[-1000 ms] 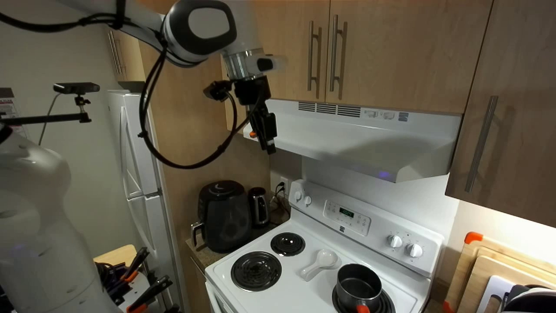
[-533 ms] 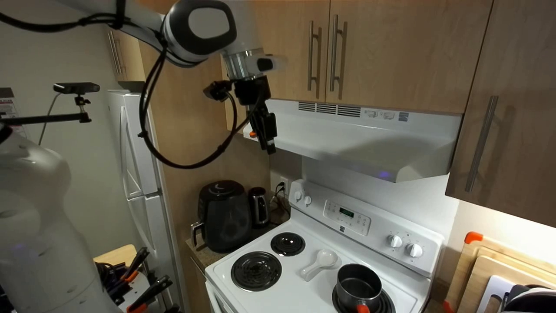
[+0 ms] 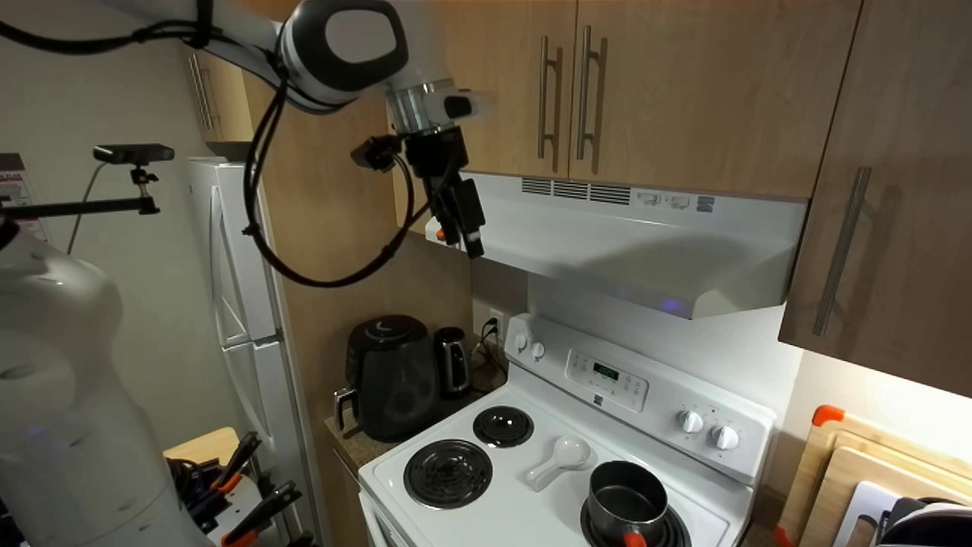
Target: Turn off the light of the oven filter
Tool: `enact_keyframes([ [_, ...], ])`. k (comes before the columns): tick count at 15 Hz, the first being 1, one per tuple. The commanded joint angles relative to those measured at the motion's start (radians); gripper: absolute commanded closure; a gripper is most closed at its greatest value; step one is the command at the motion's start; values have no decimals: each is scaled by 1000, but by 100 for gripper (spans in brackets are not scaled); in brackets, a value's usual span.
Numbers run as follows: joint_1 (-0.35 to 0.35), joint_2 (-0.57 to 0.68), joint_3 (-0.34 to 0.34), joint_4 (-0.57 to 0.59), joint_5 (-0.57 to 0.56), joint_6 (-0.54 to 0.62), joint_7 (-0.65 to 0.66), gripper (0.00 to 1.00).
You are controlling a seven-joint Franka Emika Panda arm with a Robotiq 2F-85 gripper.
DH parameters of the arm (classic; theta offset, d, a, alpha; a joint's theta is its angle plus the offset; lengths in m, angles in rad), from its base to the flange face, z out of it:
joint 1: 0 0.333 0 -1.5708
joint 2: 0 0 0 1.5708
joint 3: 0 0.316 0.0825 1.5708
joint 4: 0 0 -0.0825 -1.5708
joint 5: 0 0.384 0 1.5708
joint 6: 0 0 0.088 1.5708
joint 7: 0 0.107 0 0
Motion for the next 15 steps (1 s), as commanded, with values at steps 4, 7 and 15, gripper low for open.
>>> enact_keyframes([
  [4, 11, -7, 2, 3, 14, -4, -4, 0],
  [7, 15, -16, 2, -3, 22, -5, -6, 0],
  [15, 57, -17, -28, 4, 98, -67, -107, 0],
])
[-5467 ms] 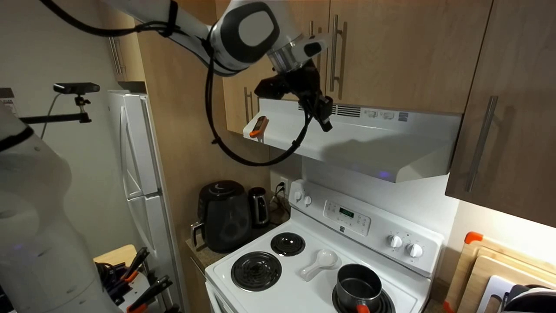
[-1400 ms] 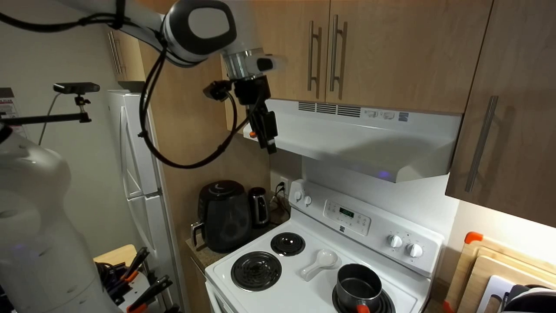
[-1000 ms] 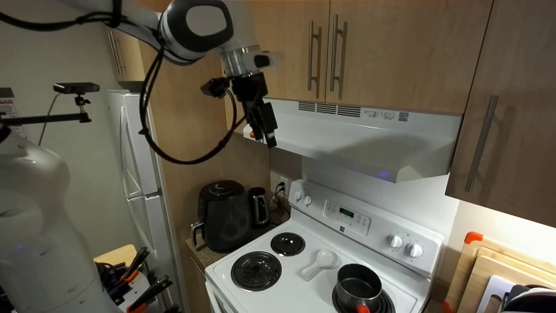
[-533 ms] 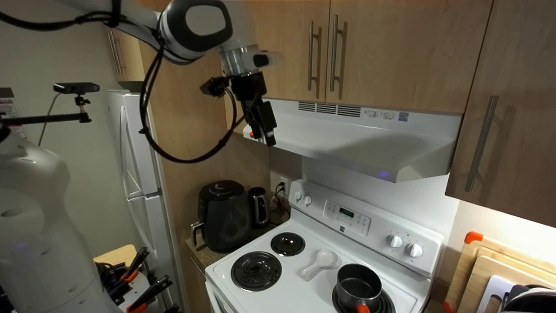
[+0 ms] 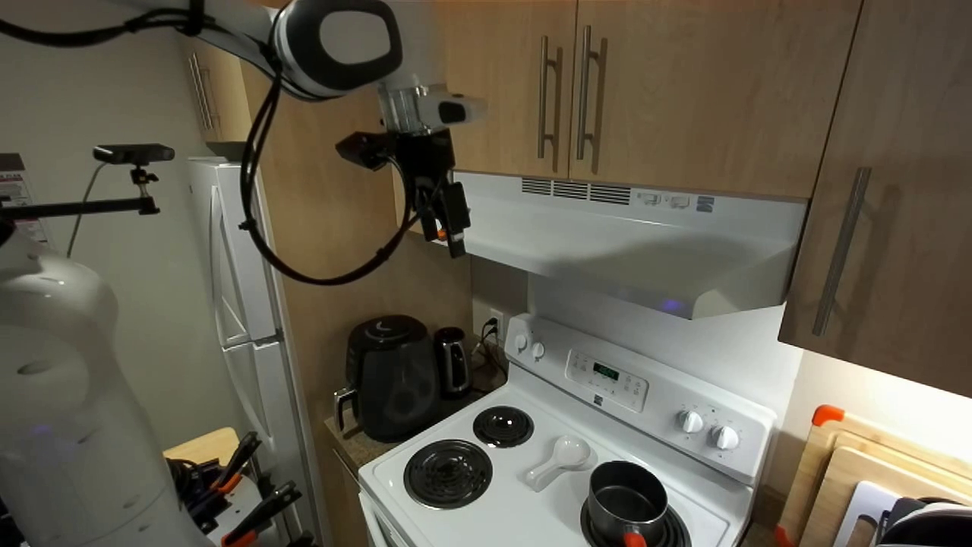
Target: Turn off the light of the oven filter
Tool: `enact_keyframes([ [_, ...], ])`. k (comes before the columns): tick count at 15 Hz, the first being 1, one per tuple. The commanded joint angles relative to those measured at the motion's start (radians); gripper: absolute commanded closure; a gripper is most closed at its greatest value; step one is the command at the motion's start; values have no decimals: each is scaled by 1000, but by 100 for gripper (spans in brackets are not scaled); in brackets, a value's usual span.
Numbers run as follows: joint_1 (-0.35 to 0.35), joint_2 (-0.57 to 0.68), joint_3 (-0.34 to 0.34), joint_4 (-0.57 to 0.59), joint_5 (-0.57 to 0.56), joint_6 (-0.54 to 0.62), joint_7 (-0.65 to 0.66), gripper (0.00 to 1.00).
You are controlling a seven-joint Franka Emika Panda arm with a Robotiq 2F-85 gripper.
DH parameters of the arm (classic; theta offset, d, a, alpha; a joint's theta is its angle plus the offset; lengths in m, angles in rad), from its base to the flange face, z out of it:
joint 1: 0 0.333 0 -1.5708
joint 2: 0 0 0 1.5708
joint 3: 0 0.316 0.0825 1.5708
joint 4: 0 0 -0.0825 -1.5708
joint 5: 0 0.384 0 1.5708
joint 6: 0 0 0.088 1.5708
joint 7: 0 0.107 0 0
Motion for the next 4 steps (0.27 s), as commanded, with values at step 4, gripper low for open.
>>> enact_keyframes([
  [4, -8, -3, 9, 3, 5, -4, -6, 0],
])
